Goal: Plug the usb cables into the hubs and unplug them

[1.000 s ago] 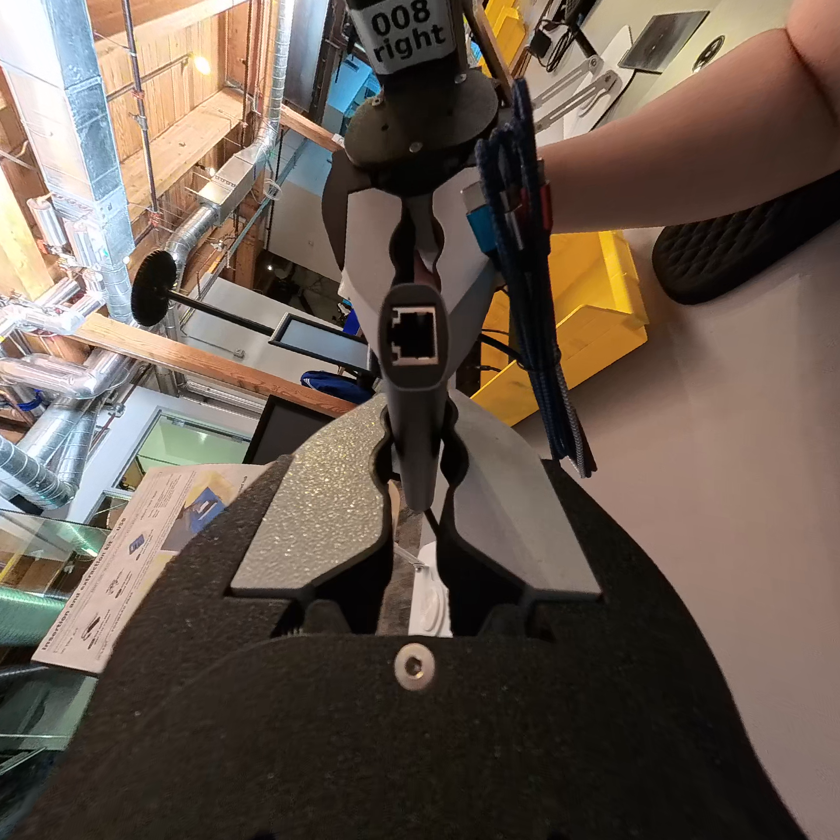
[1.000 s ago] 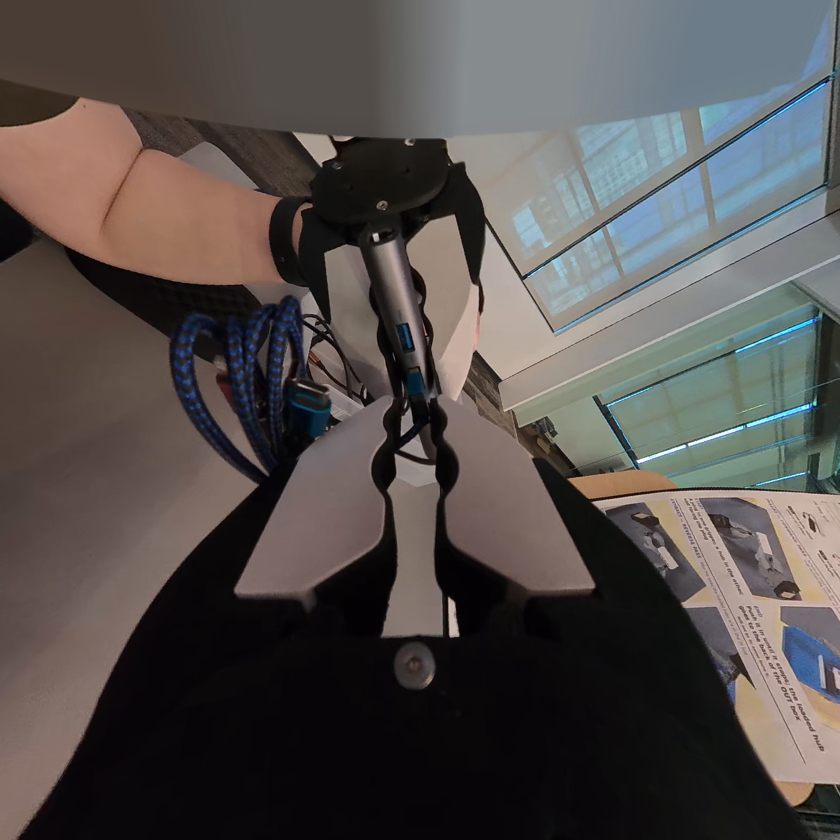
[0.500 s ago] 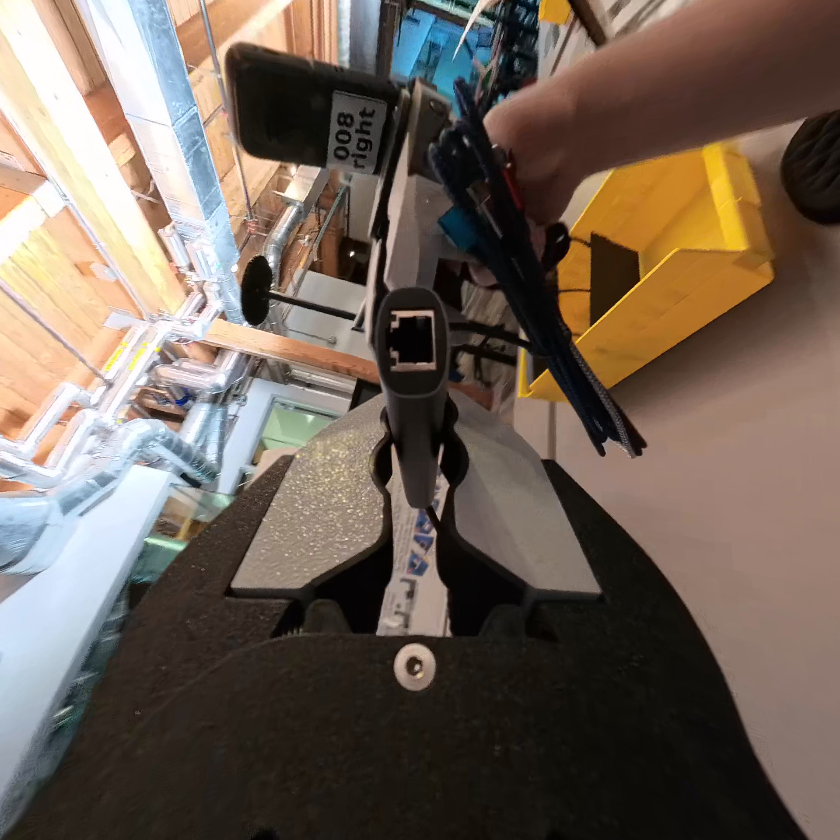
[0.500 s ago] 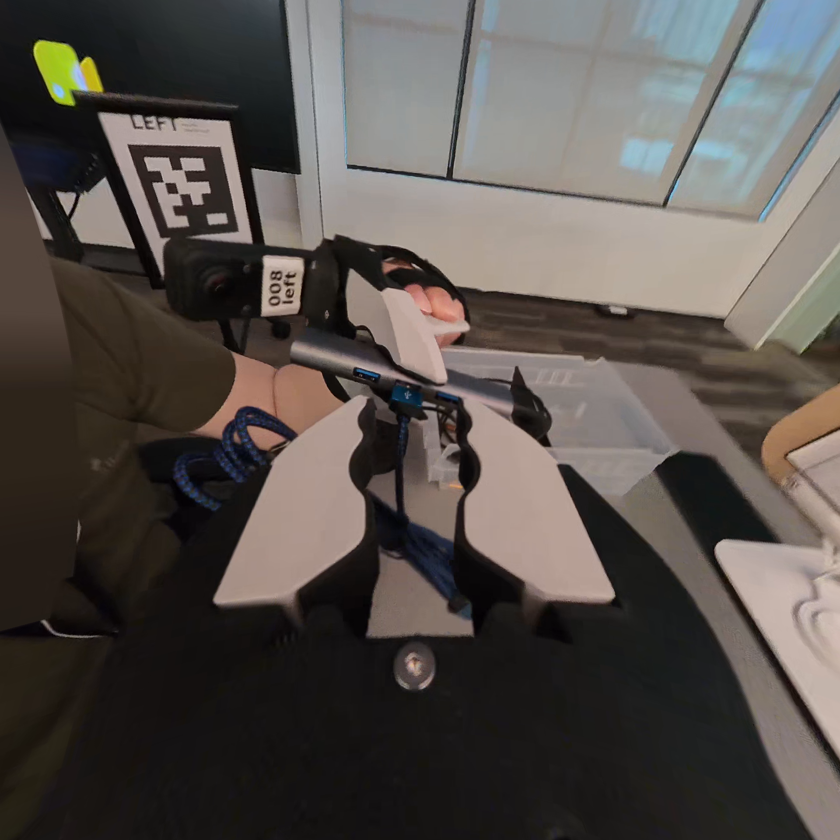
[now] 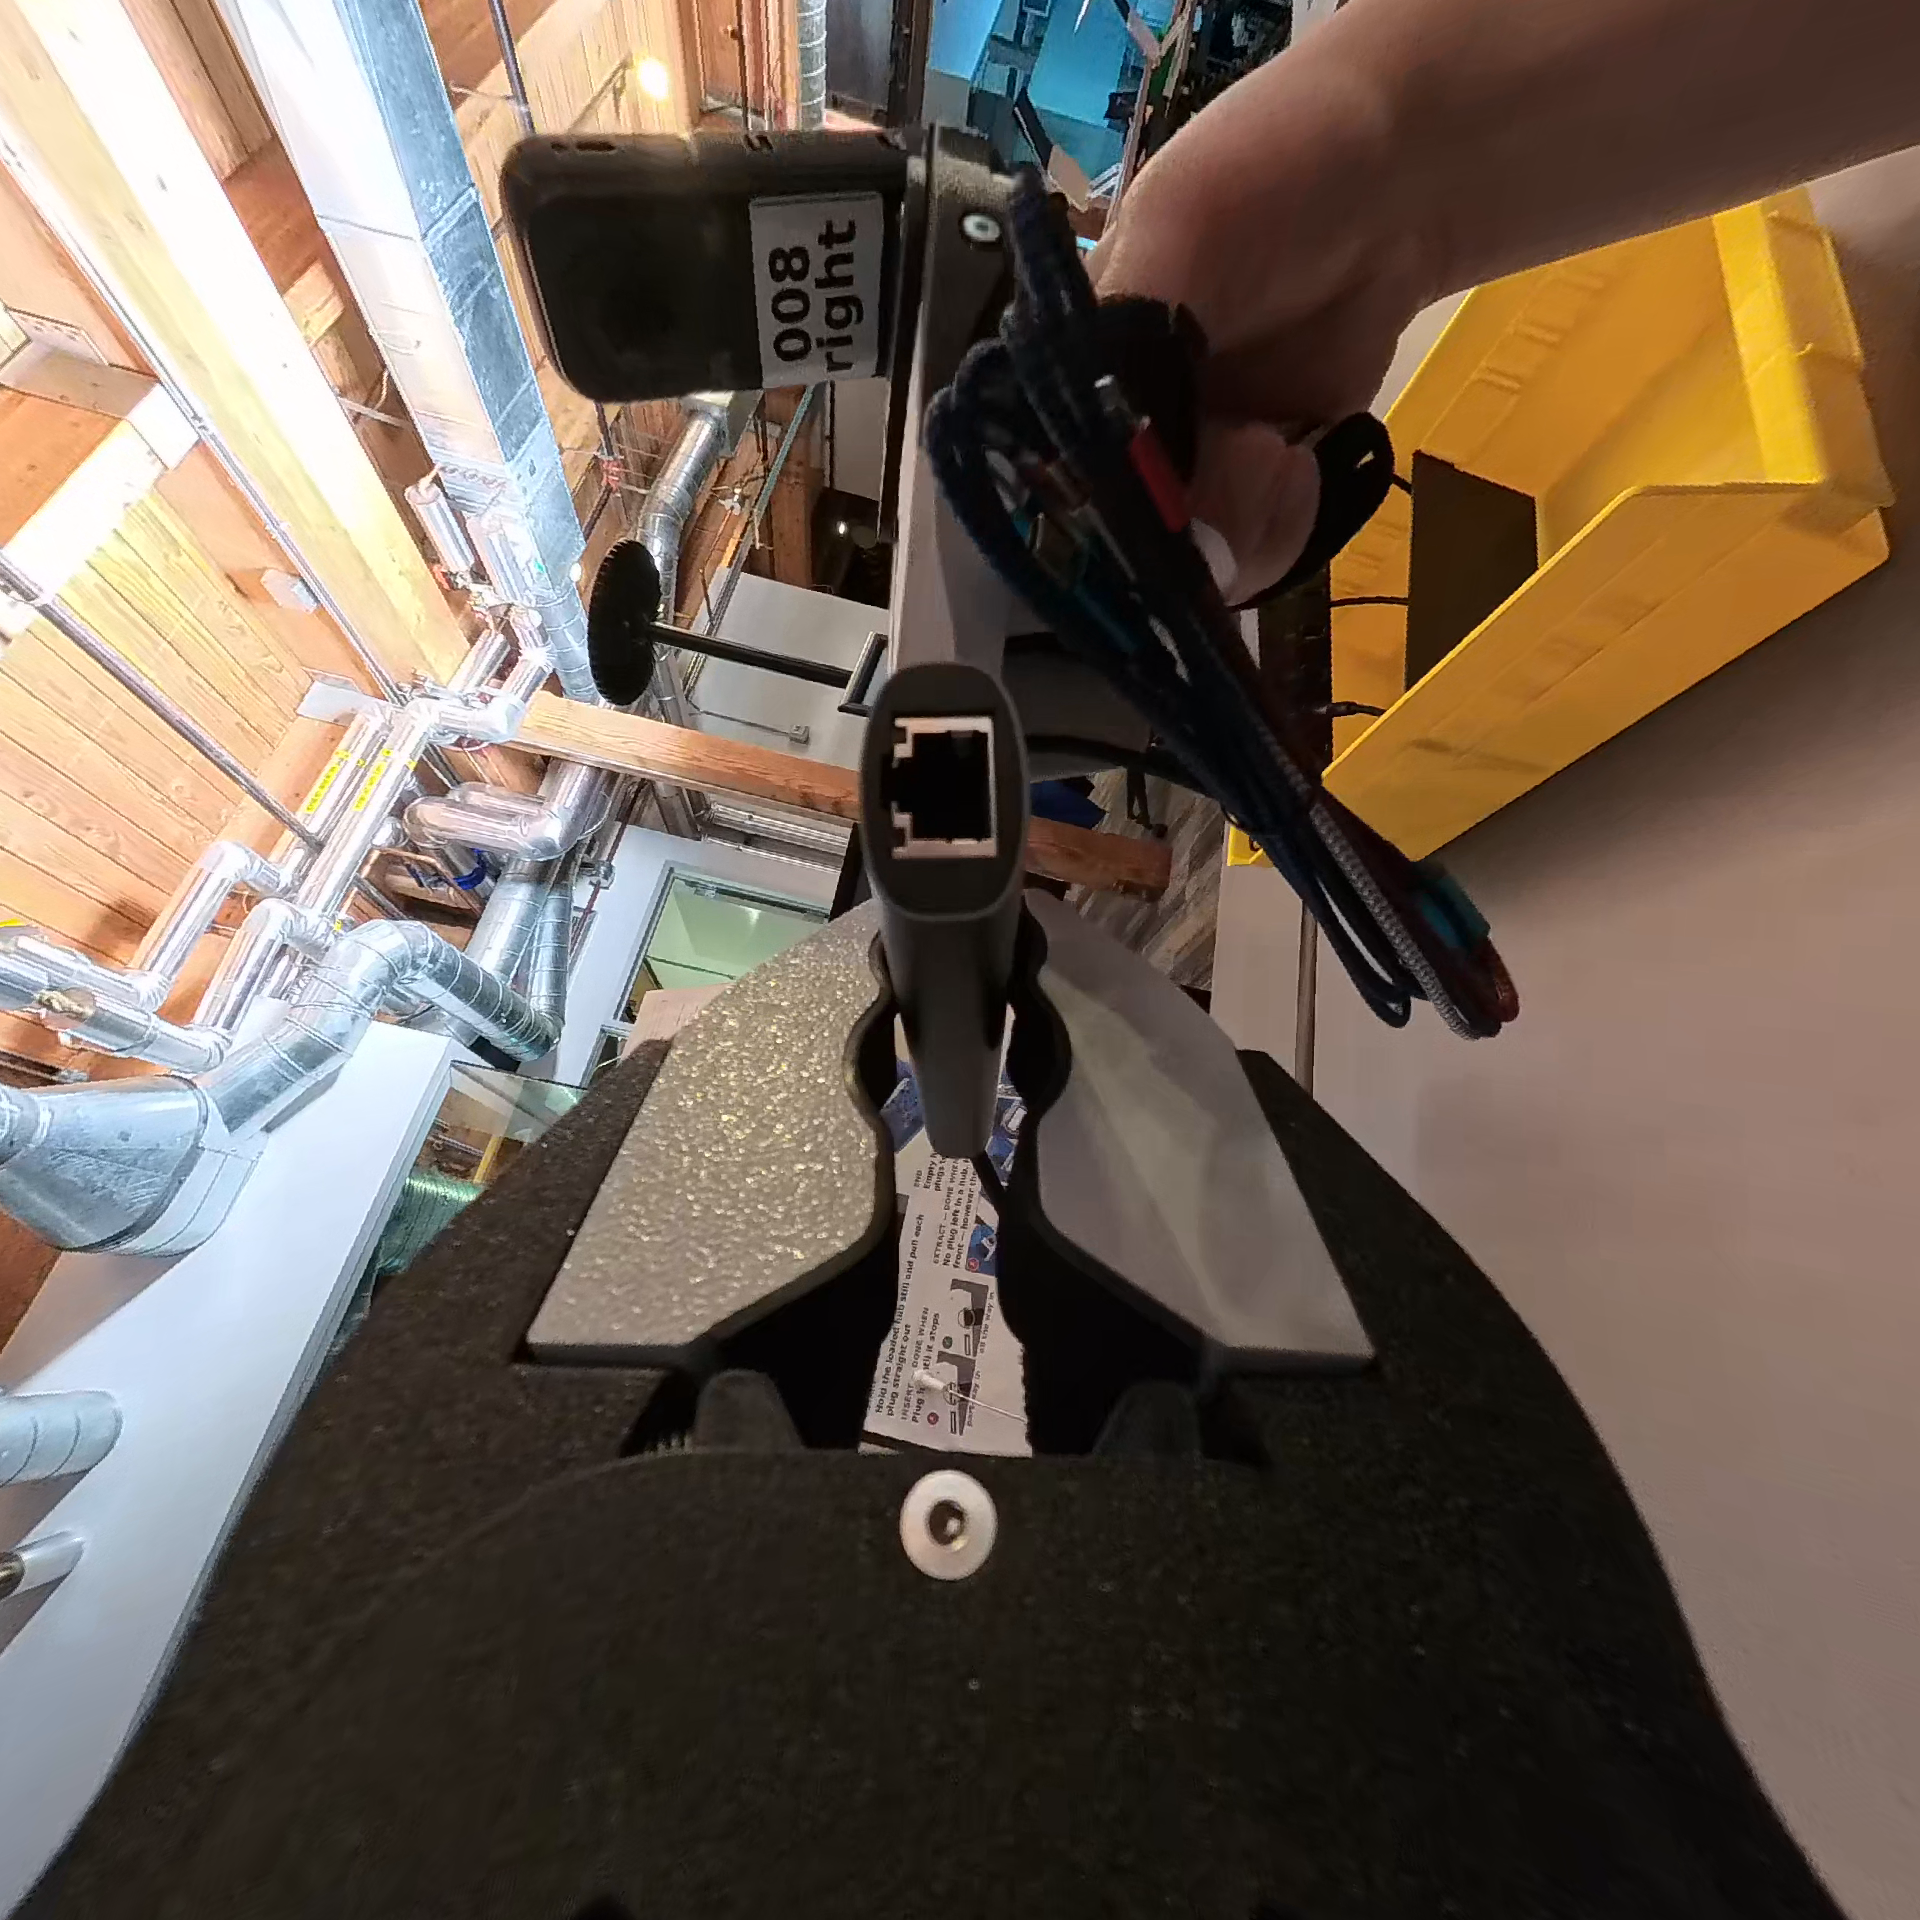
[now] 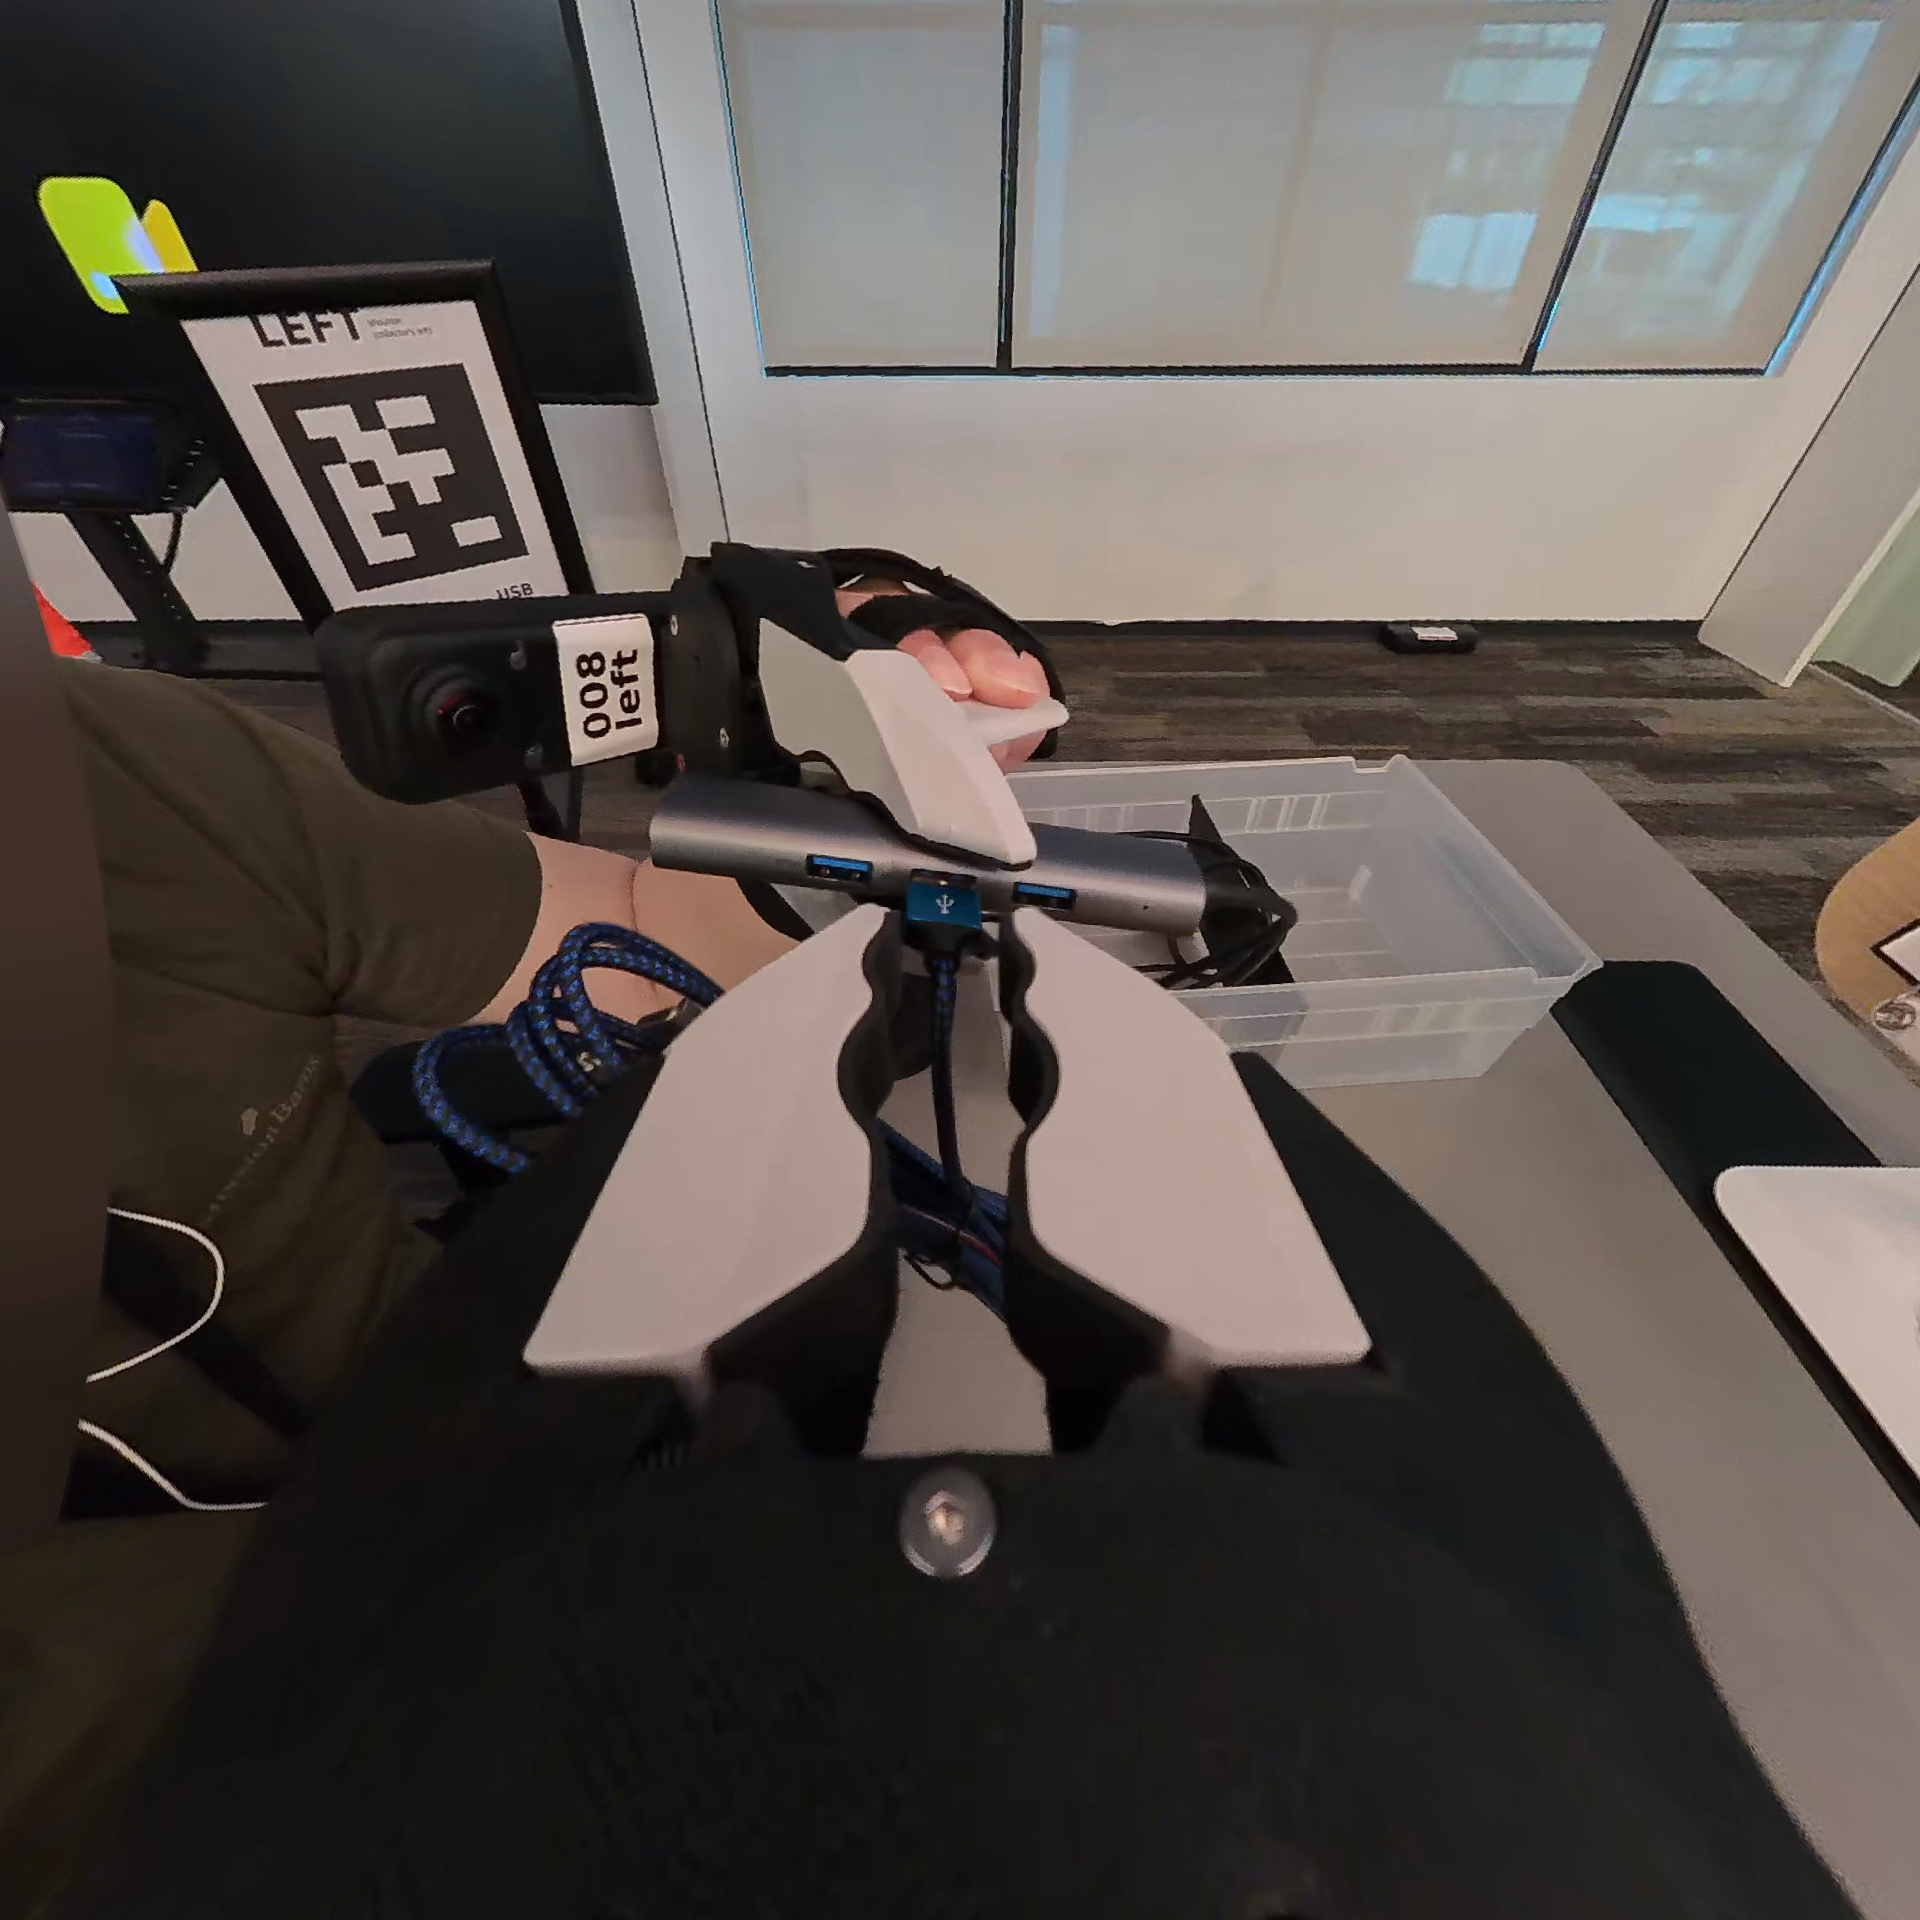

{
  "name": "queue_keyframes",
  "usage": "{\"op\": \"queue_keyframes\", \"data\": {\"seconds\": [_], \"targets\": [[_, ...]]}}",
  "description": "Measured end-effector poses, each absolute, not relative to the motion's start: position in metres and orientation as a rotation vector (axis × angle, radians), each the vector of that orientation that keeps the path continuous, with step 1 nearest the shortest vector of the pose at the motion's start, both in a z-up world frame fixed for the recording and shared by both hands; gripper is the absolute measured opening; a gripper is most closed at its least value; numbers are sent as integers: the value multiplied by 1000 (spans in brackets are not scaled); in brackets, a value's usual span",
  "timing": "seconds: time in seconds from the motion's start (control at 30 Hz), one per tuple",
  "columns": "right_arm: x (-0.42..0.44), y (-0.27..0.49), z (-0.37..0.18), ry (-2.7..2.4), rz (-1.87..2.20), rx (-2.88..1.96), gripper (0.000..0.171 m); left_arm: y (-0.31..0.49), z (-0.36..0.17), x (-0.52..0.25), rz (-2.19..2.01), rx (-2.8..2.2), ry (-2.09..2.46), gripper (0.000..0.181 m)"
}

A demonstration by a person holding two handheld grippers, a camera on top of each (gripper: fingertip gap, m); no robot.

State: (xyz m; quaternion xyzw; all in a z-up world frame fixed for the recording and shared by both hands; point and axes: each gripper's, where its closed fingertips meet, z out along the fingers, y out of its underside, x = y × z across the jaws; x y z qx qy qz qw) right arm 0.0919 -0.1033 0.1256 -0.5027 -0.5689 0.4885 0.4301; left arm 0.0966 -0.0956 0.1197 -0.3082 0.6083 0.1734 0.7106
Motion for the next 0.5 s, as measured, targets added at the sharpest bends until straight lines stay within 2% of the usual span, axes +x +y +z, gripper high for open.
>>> {"op": "queue_keyframes", "data": {"seconds": [0.5], "targets": [[93,-111,129,-1426,1324,-1259,14,-102,123,100,328,-663,1331,17]]}}
